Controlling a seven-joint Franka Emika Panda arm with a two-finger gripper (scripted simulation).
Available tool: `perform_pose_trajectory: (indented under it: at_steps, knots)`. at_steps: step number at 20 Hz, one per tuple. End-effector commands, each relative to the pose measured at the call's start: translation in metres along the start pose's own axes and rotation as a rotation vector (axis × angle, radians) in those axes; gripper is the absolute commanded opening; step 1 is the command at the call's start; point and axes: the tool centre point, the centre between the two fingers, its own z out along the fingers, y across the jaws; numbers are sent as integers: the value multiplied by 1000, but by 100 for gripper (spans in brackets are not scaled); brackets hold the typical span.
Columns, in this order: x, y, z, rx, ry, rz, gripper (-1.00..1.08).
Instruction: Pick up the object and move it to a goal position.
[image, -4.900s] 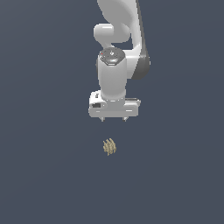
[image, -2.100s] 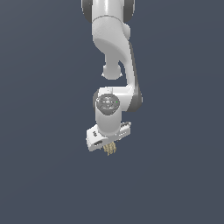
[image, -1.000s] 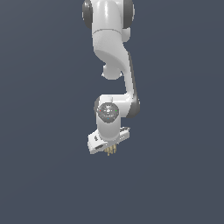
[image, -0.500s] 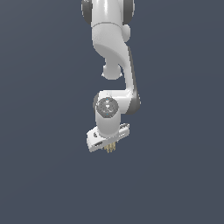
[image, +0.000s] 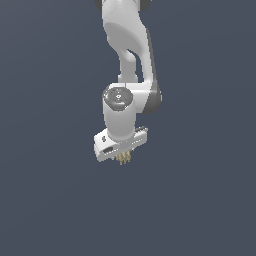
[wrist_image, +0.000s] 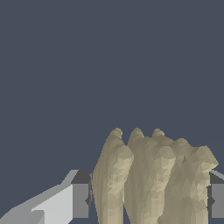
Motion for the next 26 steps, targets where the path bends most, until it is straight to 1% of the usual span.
perform_pose_trajectory:
  at_steps: [1,16,21,26]
  knots:
    - [-8,0,-26,-1,1,0,-100]
    - [-58,0,-192,0,2,0,-100]
    - [-69,0,-233,0,2,0,-100]
    - [-75,2,-259,0,2,0,-100]
